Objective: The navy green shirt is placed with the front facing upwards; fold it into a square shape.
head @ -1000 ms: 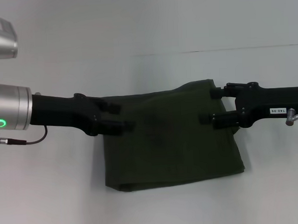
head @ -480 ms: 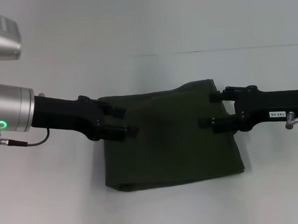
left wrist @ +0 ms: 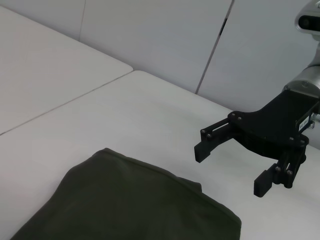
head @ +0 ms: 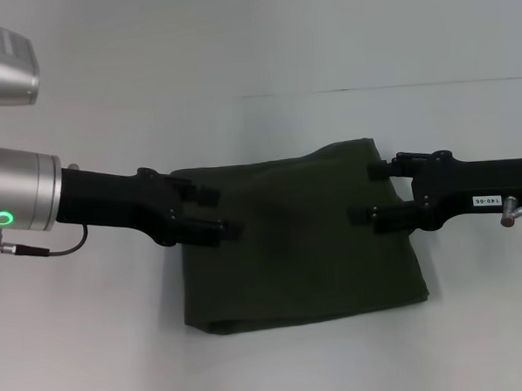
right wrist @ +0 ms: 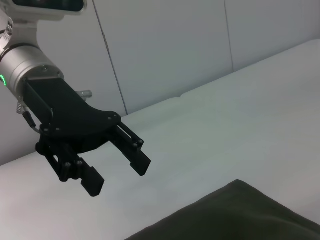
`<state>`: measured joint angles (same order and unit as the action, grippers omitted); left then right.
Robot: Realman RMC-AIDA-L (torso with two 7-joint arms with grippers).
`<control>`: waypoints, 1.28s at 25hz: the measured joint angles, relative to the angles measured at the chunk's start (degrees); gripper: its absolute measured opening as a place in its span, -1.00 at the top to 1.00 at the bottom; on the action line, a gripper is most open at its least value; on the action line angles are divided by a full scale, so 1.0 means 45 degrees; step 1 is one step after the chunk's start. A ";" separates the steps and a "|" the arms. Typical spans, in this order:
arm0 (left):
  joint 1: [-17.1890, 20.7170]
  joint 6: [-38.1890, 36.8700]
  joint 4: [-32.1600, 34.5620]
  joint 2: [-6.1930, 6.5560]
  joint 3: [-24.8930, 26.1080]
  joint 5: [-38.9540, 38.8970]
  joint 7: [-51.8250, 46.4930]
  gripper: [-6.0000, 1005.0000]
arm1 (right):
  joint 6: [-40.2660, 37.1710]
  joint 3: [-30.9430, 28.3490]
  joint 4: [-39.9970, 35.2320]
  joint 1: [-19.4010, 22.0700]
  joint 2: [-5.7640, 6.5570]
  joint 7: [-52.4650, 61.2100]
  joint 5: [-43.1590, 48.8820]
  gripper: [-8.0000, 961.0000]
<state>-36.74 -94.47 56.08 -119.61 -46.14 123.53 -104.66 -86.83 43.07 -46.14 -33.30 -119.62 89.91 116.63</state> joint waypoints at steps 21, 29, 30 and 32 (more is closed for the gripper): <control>0.0118 0.0057 0.0000 -0.0041 0.0059 -0.0045 -0.0005 -0.41 | -0.0001 0.0000 0.0000 -0.0002 -0.0020 0.0000 0.0000 -0.96; 0.0102 0.0071 0.0000 -0.0041 0.0058 -0.0018 -0.0005 -0.41 | -0.0001 -0.0001 0.0000 -0.0002 -0.0020 -0.0001 0.0001 -0.96; 0.0102 0.0074 0.0000 -0.0041 0.0057 -0.0010 -0.0005 -0.41 | -0.0002 -0.0001 0.0000 -0.0002 -0.0020 0.0000 0.0000 -0.96; 0.0099 0.0077 0.0000 -0.0041 0.0057 0.0003 -0.0005 -0.41 | -0.0001 -0.0001 0.0000 -0.0002 -0.0020 -0.0001 0.0000 -0.96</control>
<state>-36.29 -94.13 56.08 -119.79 -45.88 123.55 -104.68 -86.84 43.06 -46.14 -33.31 -119.71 89.91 116.63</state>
